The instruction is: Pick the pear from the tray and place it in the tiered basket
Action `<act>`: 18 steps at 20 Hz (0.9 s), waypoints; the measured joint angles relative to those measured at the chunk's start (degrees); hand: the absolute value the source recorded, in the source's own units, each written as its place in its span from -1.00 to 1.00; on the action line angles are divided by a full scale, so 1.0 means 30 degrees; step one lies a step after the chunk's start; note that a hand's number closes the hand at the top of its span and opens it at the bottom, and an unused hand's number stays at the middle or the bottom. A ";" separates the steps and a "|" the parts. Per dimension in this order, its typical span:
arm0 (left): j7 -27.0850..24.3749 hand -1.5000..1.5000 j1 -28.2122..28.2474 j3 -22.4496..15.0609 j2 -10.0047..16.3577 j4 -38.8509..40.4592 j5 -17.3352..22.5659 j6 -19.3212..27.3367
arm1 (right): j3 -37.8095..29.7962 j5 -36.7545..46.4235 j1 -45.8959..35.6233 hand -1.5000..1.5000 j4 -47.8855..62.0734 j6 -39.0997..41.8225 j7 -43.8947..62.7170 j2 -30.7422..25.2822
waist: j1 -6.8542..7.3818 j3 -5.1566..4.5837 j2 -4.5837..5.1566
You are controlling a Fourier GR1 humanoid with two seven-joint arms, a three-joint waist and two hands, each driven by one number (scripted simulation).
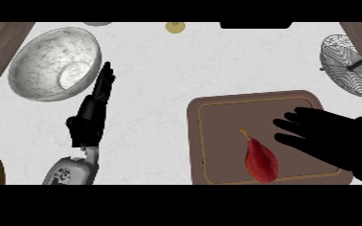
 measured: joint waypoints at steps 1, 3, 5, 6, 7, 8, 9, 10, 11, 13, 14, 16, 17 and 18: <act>0.0035 0.00 -0.0048 0.0006 -0.0087 0.0035 -0.0087 0.0015 | 0.0291 0.0668 0.0170 -1.00 0.0055 -0.0439 -0.0432 -0.0012 | -0.0006 -0.0003 -0.0004; -0.0322 0.00 0.0199 0.0025 -0.0182 0.0121 -0.0166 -0.0093 | 0.0389 0.1821 0.0620 -1.00 0.0504 -0.1398 -0.1494 -0.0271 | -0.0021 -0.0007 -0.0009; -0.0407 0.00 -0.0085 0.0360 -0.0186 0.0471 -0.0127 -0.0239 | 0.0929 0.3005 0.0660 -1.00 0.1237 -0.2244 -0.1912 -0.0042 | -0.0016 -0.0008 -0.0003; -0.0419 0.00 -0.0121 0.0482 -0.0187 0.0454 -0.0104 -0.0359 | 0.1059 0.3429 0.0769 -1.00 0.1453 -0.2503 -0.2044 0.0153 | -0.0023 -0.0012 -0.0007; -0.0438 0.00 -0.0309 0.0501 -0.0320 0.0670 -0.0219 -0.0347 | 0.1113 0.3712 0.0612 -1.00 0.1834 -0.2619 -0.2146 0.0314 | -0.0026 -0.0012 -0.0008; -0.0515 0.00 -0.0242 0.0503 -0.0388 0.0712 -0.0276 -0.0383 | 0.1066 0.4048 0.0793 -1.00 0.2200 -0.2935 -0.2570 0.0261 | -0.0032 -0.0016 -0.0010; -0.0699 0.00 -0.0163 0.0513 -0.0523 0.0818 -0.0334 -0.0363 | 0.1249 0.4401 0.0856 -1.00 0.2413 -0.3086 -0.2647 0.0441 | -0.0036 -0.0015 -0.0012; -0.0630 0.00 -0.0065 0.0670 -0.0386 0.0688 -0.0241 -0.0589 | 0.1276 0.4610 0.0832 -1.00 0.2684 -0.3162 -0.2729 0.0570 | -0.0031 -0.0017 -0.0013; -0.0252 0.00 -0.0137 0.0583 -0.0475 0.0417 -0.0408 -0.0512 | 0.1246 0.4563 0.0525 -1.00 0.2908 -0.3017 -0.2614 0.0710 | -0.0021 -0.0016 -0.0014; 0.0072 0.00 0.0113 0.0637 -0.0377 -0.0073 -0.0454 -0.0643 | 0.1292 0.4853 0.0415 -1.00 0.3791 -0.3297 -0.3172 0.0598 | 0.0004 -0.0020 -0.0018; 0.0033 0.00 0.0310 0.0717 -0.0326 -0.0263 -0.0372 -0.0780 | 0.1391 0.4967 0.0489 -1.00 0.3947 -0.3334 -0.3239 0.0629 | 0.0002 -0.0019 -0.0020; 0.0479 0.00 0.0237 0.0663 -0.0416 -0.0499 -0.0579 -0.0739 | 0.1724 0.5399 0.0774 -1.00 0.4430 -0.3806 -0.3718 0.0737 | -0.0011 -0.0020 -0.0022; 0.0417 0.00 0.0070 0.0612 -0.0590 -0.0255 -0.0710 -0.0661 | 0.1738 0.5539 0.0753 -1.00 0.4870 -0.4062 -0.4145 0.0618 | -0.0019 -0.0018 -0.0017; 0.0344 0.00 -0.0144 0.0800 -0.0598 -0.0050 -0.0681 -0.0711 | 0.1880 0.5598 0.0618 -1.00 0.4865 -0.3953 -0.3984 0.0761 | -0.0029 -0.0016 -0.0014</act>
